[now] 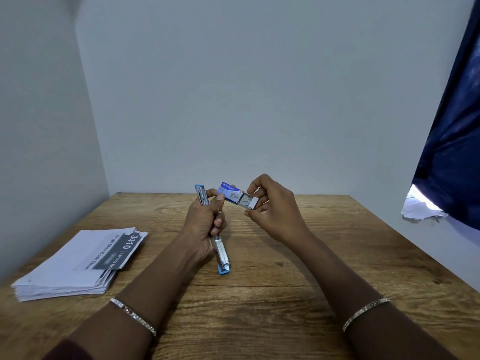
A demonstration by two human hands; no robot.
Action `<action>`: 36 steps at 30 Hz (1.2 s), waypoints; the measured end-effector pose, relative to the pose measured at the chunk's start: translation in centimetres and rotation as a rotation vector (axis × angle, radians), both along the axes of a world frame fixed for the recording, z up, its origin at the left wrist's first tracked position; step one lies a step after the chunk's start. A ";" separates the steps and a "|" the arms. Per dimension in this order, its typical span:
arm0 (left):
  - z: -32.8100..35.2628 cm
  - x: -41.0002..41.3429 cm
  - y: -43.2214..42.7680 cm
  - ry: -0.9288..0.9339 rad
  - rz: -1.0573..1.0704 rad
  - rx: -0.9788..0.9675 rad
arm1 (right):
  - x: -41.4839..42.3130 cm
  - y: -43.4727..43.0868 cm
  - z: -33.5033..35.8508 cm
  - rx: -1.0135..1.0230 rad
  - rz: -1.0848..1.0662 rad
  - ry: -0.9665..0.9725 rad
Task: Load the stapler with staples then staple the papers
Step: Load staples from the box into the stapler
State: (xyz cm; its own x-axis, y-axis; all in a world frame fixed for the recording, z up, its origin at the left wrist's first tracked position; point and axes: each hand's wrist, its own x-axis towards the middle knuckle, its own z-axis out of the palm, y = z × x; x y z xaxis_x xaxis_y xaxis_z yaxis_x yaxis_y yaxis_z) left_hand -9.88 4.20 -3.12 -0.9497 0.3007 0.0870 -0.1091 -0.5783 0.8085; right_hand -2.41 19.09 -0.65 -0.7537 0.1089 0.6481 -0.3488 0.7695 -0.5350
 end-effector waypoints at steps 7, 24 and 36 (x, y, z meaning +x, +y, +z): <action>0.1 -0.1 -0.4 -0.008 -0.002 -0.041 | 0.1 0.1 -0.2 0.105 -0.007 0.011; 0.0 0.3 -0.3 0.040 0.027 -0.090 | 0.2 0.2 -0.4 0.123 -0.066 0.007; 0.0 0.3 -0.2 0.031 0.034 -0.105 | 0.4 0.3 -0.1 -0.331 0.049 -0.210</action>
